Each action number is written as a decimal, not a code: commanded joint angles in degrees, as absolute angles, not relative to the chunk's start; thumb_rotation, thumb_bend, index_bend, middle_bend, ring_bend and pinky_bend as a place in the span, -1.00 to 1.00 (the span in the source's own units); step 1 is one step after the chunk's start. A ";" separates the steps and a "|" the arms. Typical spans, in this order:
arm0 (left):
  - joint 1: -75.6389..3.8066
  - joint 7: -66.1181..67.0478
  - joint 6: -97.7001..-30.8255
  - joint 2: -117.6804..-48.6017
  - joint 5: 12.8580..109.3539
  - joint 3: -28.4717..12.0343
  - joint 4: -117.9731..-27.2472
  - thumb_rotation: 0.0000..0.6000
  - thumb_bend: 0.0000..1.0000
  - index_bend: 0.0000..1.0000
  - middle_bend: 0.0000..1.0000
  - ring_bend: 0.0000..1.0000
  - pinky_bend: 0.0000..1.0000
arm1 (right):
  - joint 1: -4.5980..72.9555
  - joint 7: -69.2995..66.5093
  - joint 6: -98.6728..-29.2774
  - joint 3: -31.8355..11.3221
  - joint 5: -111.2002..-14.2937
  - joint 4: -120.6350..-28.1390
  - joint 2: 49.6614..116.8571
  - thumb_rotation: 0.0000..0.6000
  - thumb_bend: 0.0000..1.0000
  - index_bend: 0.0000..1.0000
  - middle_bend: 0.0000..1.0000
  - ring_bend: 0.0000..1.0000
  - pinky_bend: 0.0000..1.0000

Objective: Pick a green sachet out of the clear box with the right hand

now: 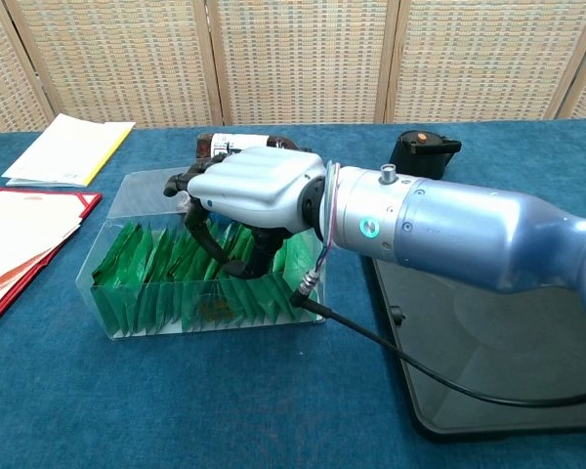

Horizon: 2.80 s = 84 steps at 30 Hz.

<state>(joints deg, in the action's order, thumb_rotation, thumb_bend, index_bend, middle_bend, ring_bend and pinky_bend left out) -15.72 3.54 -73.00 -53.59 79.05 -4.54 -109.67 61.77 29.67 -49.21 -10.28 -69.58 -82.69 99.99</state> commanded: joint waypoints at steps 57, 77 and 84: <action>-15.04 1.59 -74.15 -52.81 82.22 -3.74 -110.09 1.00 -0.91 -1.00 -1.00 -1.00 -1.00 | 56.76 45.15 -61.30 -15.51 -67.28 -112.75 75.67 1.00 0.22 0.31 -0.68 -1.00 -0.73; -14.67 2.05 -74.79 -52.79 84.20 -3.03 -110.81 1.00 -0.91 -1.00 -1.00 -1.00 -1.00 | 43.14 31.29 -66.83 -4.56 -79.01 -110.02 65.27 1.00 0.22 0.32 -0.67 -1.00 -0.73; -14.43 2.72 -75.13 -52.95 84.80 -2.71 -111.13 1.00 -0.91 -1.00 -1.00 -1.00 -1.00 | 39.87 27.73 -67.83 -1.87 -83.51 -106.55 65.33 1.00 0.22 0.32 -0.68 -1.00 -0.73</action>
